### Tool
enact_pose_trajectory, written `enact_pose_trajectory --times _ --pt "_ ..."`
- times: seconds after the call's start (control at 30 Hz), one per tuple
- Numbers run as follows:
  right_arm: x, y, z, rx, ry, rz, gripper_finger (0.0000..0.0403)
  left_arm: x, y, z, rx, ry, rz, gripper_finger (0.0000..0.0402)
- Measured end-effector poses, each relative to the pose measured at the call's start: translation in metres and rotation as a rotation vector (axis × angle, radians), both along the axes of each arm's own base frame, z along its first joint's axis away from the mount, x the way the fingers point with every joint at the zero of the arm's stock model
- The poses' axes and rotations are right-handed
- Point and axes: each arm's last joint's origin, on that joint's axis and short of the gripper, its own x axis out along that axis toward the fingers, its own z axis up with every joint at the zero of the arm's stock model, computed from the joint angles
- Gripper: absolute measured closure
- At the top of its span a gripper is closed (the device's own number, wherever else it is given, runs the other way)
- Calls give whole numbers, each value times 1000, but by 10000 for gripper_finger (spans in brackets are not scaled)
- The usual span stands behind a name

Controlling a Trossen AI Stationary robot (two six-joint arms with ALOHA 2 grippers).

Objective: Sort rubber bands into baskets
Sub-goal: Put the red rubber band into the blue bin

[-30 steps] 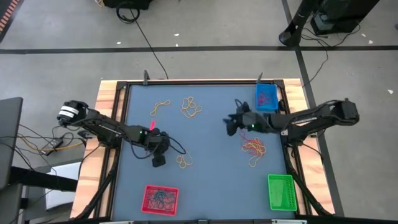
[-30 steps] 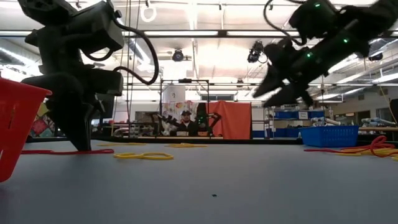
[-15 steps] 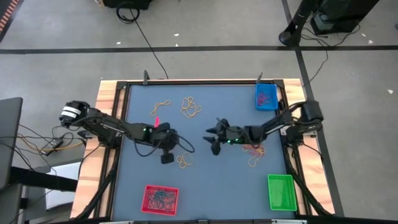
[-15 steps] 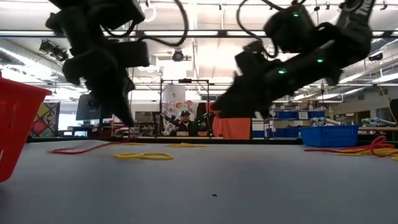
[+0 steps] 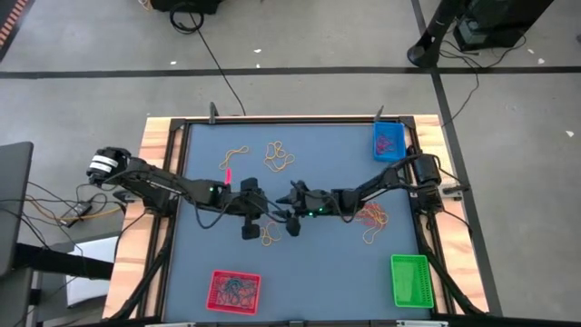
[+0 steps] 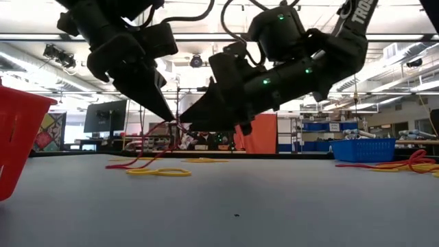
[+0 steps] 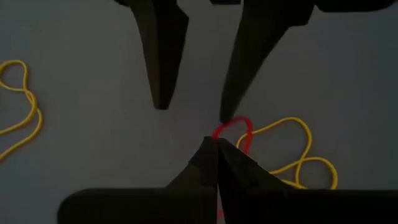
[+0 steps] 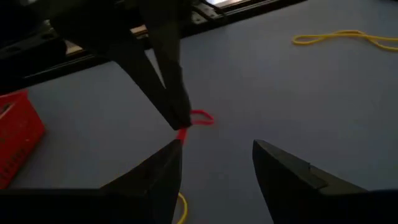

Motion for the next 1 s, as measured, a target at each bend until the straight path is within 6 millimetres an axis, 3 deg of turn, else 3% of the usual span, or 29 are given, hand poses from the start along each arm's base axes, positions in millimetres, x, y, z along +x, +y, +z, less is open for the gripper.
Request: enact_pose_trajectory --times 0.33,0.53,0.7,1.0 --pt "7 -1 -6 12 14 56 238 2 0 2 0 -34 5 400" --pt "6 0 -2 15 6 60 298 3 0 3 3 -39 8 400" --pt "6 0 -2 45 4 49 376 3 0 3 5 -40 16 396" --pt "3 -11 -4 91 71 -87 396 -4 2 -7 17 -19 61 313"
